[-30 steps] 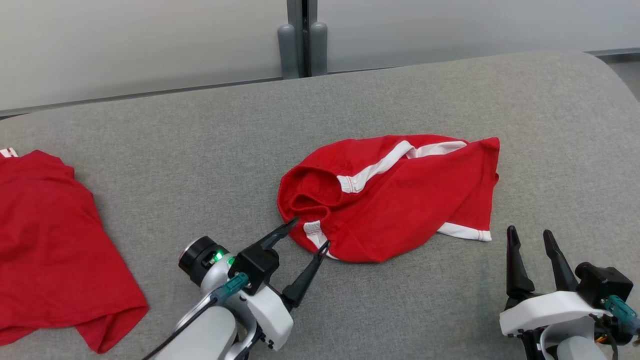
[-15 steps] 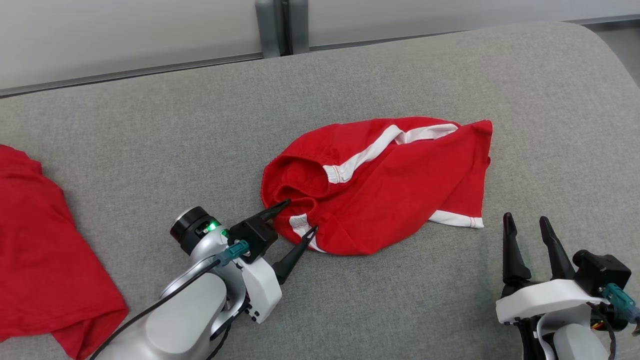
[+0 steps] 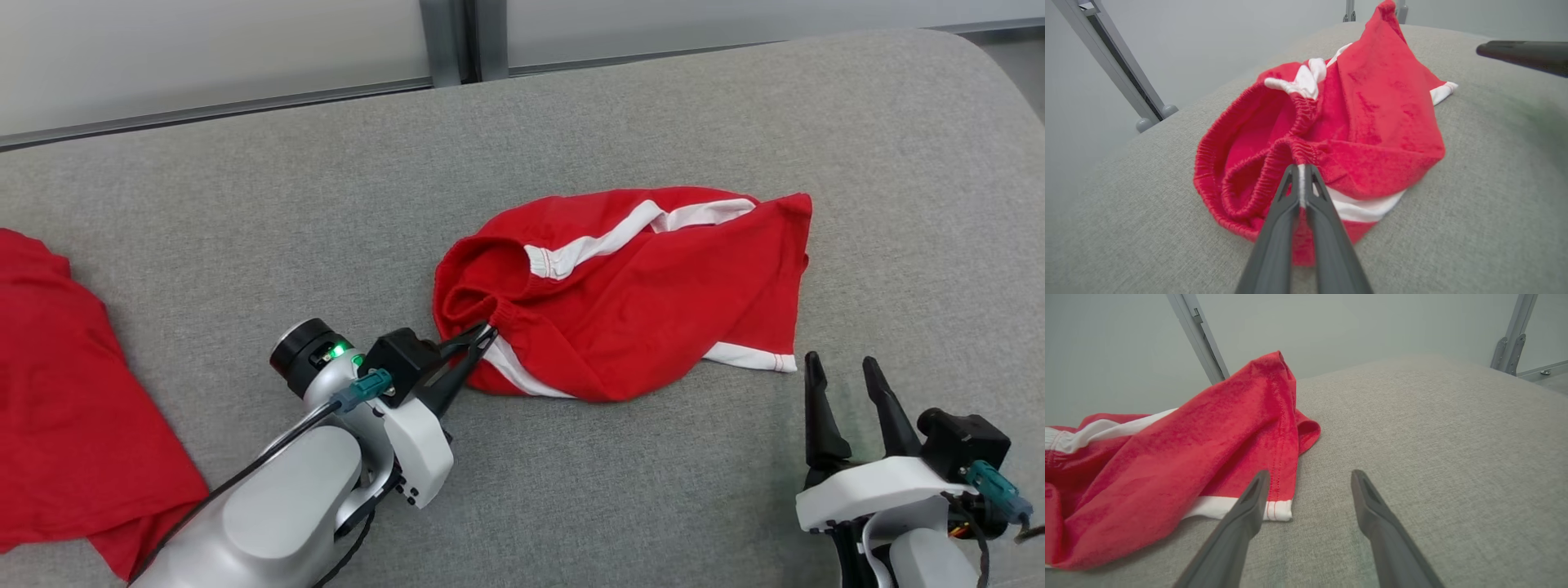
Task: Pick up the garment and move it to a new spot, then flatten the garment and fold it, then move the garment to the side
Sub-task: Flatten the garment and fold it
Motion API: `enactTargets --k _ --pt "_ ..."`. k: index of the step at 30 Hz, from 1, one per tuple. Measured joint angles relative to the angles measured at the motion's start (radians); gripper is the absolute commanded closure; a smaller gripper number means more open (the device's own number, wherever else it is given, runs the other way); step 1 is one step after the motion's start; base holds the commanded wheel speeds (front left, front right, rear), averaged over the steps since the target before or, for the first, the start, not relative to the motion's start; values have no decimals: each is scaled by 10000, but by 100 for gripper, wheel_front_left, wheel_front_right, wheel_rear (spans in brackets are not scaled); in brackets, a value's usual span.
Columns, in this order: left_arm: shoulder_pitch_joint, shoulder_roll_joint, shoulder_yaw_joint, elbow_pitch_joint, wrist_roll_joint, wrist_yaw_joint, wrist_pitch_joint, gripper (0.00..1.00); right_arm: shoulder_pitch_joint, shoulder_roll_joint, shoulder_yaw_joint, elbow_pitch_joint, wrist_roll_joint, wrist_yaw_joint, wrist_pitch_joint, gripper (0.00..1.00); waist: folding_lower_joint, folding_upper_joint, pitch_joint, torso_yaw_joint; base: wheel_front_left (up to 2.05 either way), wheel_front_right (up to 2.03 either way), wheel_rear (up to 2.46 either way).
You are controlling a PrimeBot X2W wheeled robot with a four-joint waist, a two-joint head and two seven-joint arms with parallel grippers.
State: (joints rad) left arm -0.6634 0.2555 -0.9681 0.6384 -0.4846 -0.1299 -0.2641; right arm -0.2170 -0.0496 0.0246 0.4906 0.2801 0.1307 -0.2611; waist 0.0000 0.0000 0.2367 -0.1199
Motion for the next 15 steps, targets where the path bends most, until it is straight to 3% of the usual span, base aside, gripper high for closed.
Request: enactTargets --k 15 --pt "817 -142 1423 -1129 265 0 2 100 -1018 10 192 2217 360 0 554 0 0 0 -77 788 0 0 0"
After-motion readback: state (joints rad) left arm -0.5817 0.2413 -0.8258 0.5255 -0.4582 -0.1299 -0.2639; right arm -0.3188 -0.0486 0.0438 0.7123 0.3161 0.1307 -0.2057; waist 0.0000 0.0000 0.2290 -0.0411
